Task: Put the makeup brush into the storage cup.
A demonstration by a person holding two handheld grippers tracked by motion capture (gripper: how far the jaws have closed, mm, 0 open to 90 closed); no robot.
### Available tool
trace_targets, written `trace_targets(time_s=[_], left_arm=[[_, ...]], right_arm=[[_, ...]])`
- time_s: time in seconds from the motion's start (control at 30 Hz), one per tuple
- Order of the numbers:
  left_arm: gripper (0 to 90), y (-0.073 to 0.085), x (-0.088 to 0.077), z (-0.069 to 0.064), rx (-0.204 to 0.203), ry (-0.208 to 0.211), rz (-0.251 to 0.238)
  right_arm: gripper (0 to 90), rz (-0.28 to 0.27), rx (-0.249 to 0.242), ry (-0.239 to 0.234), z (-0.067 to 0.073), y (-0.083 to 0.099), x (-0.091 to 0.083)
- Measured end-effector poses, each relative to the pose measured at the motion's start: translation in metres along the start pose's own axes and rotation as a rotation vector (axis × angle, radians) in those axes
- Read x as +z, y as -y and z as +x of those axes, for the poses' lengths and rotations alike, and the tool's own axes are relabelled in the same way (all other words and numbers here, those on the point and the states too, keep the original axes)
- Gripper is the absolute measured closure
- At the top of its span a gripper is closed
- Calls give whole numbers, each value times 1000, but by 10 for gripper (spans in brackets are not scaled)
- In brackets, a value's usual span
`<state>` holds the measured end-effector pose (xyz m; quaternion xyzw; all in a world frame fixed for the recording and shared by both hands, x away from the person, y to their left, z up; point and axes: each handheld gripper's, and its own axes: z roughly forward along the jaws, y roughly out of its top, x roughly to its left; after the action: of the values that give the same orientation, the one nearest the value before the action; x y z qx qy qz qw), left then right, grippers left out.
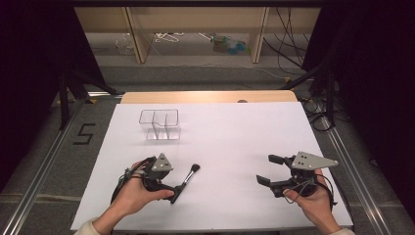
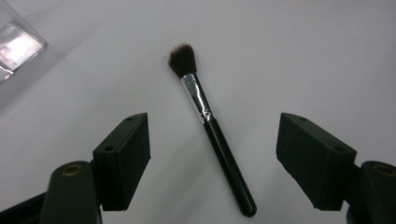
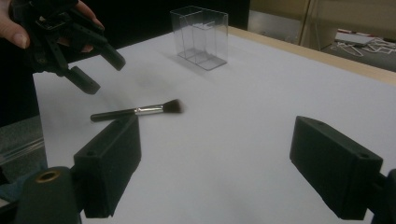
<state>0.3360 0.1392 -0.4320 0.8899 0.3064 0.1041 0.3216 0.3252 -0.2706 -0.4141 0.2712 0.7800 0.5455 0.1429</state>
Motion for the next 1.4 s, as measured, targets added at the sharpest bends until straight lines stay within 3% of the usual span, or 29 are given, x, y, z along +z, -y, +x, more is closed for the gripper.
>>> trace_targets(time_s=[0.07, 0.1, 0.2, 0.23, 0.4, 0.43, 0.47, 0.57, 0.8, 0.87, 1.13, 1.23, 1.33, 1.4], left_arm=[[272, -3, 3, 1, 3, 13, 33], [281, -6, 6, 3, 8, 26, 69], [297, -9, 8, 3, 26, 16, 96], [299, -13, 13, 4, 31, 13, 139], [322, -19, 22, 3, 30, 22, 197], [322, -21, 26, 3, 34, 25, 222], [335, -23, 27, 5, 67, 28, 257], [352, -26, 38, 5, 58, 30, 304], [412, -32, 49, 5, 54, 28, 347], [422, -33, 53, 4, 32, 34, 362], [476, -33, 62, 6, 6, 36, 407], [510, -32, 63, 7, 22, 39, 431], [544, -33, 63, 9, 26, 41, 438], [584, -33, 63, 10, 31, 36, 441]], right_arm=[[168, 2, -1, -2, 0, 0, 0], [168, 31, -1, 7, 0, 0, -2], [168, 20, 2, -4, 0, 0, -1], [168, 39, 1, 5, 0, -1, -2], [168, 27, 2, 0, 0, 0, -1], [168, 27, 5, -1, 0, 0, -1], [168, 27, 2, 0, 0, 0, -1], [168, 27, 2, -1, 0, 0, -1], [168, 39, 4, -12, 0, 0, 0], [168, 42, 10, -13, 1, 0, 0], [169, 50, 1, -10, 0, 1, 1], [169, 69, 5, -8, 0, 0, 0], [169, 38, 6, -23, 0, 2, 4], [170, 49, 5, -15, 0, 1, 3]])
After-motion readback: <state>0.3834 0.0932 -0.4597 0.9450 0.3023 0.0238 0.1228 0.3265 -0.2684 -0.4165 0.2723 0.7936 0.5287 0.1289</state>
